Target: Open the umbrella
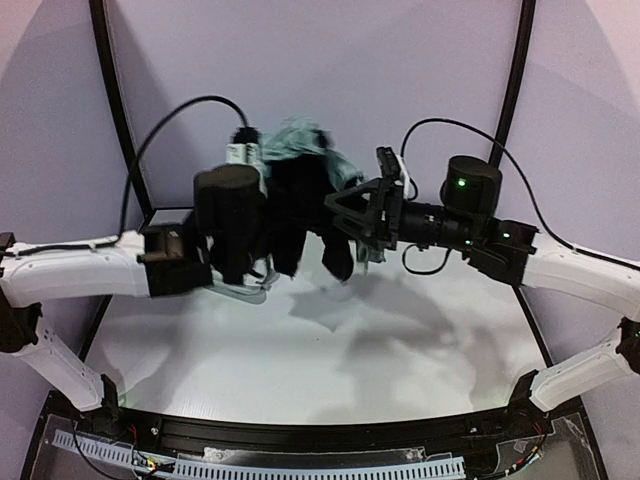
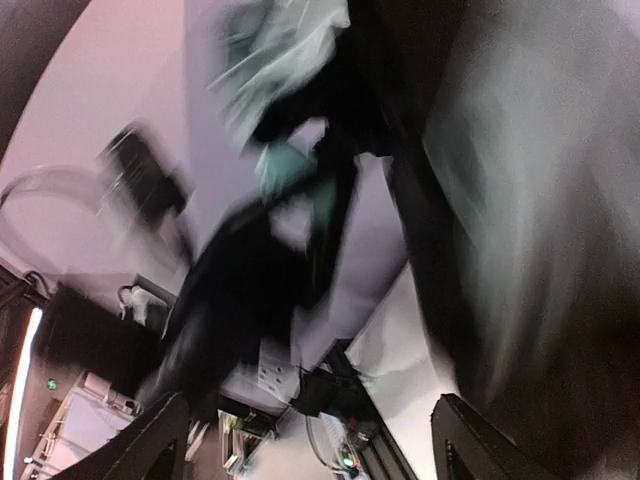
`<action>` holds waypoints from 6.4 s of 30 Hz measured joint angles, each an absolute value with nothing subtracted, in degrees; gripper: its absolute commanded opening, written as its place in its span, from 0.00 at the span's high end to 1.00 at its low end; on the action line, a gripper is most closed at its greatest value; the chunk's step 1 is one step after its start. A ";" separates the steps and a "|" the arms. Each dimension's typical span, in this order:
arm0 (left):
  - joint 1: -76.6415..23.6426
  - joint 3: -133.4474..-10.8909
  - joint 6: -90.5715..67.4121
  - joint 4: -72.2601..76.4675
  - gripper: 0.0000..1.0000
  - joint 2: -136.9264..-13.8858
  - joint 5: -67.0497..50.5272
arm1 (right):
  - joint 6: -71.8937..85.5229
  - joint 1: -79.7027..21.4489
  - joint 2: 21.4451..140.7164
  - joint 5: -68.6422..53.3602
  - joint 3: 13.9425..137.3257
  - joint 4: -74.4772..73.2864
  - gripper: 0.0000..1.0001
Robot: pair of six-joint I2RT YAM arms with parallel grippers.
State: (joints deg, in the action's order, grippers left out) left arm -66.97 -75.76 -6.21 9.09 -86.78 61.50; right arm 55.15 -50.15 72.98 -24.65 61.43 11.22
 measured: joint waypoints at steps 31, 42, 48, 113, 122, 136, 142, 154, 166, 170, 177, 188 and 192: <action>-42.35 -103.64 -37.23 -45.32 0.99 -91.81 41.48 | 40.52 -49.87 57.10 -0.83 57.84 -11.01 0.01; -51.46 -99.22 -37.18 -22.86 0.99 -93.38 14.42 | 48.25 -49.89 66.77 -5.96 60.13 -3.28 0.09; -55.13 -94.85 -37.97 -16.73 0.99 -94.57 14.57 | 55.58 -49.89 67.18 0.75 58.89 2.92 0.25; -75.43 -63.25 6.73 27.10 0.99 -86.58 40.09 | 83.78 -41.47 76.06 1.98 55.24 23.21 1.00; -80.84 -57.03 -2.28 28.48 0.99 -81.97 39.43 | 71.85 -34.38 72.33 14.52 59.50 16.00 1.00; -79.26 -44.18 -24.83 24.62 0.99 -69.92 30.34 | 63.90 -27.24 76.56 4.82 70.72 1.60 1.00; -79.26 -42.23 -29.50 21.83 0.17 -68.74 30.81 | 61.74 -24.02 78.24 -7.45 69.79 2.24 1.00; -83.29 -52.94 -34.38 -5.16 0.01 -69.15 33.65 | 53.37 -14.62 73.25 -11.66 64.10 26.46 1.00; -71.39 -68.72 -32.50 -7.03 0.01 -76.33 9.84 | 43.53 -24.91 69.48 -22.24 62.28 28.11 1.00; -70.96 -72.78 -31.69 -5.66 0.01 -83.69 1.94 | 42.25 -26.40 68.77 -21.28 61.44 27.87 1.00; -70.96 -74.15 -32.17 -4.03 0.05 -94.86 -4.39 | 40.56 -28.78 68.77 -15.43 60.92 26.93 1.00; -69.97 -74.92 -33.45 -1.35 0.77 -96.82 -0.95 | 42.09 -30.47 68.77 -10.91 60.29 25.98 1.00; -69.78 -75.35 -33.31 -1.28 0.99 -97.72 0.58 | 42.28 -30.68 68.77 -10.36 60.29 24.78 1.00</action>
State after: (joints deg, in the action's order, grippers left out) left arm -69.78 -75.35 -33.31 -1.28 -97.72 0.58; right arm 42.28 -30.68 68.77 -10.36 60.29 24.78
